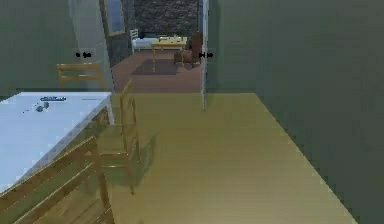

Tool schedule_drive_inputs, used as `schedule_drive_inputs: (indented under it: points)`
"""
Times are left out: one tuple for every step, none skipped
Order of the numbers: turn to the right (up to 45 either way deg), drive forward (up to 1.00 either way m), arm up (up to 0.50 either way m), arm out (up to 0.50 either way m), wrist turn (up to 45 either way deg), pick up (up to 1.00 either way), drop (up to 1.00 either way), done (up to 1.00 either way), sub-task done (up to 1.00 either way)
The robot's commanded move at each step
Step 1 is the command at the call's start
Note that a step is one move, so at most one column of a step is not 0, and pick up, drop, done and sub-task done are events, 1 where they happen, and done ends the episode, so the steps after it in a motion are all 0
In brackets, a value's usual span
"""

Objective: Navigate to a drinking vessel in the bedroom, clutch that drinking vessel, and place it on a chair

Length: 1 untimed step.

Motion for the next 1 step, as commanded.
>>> schedule_drive_inputs:
  points:
    - [15.0, 0.0, 0.0, 0.0, 0.0, 0.0, 0.0, 0.0, 0.0]
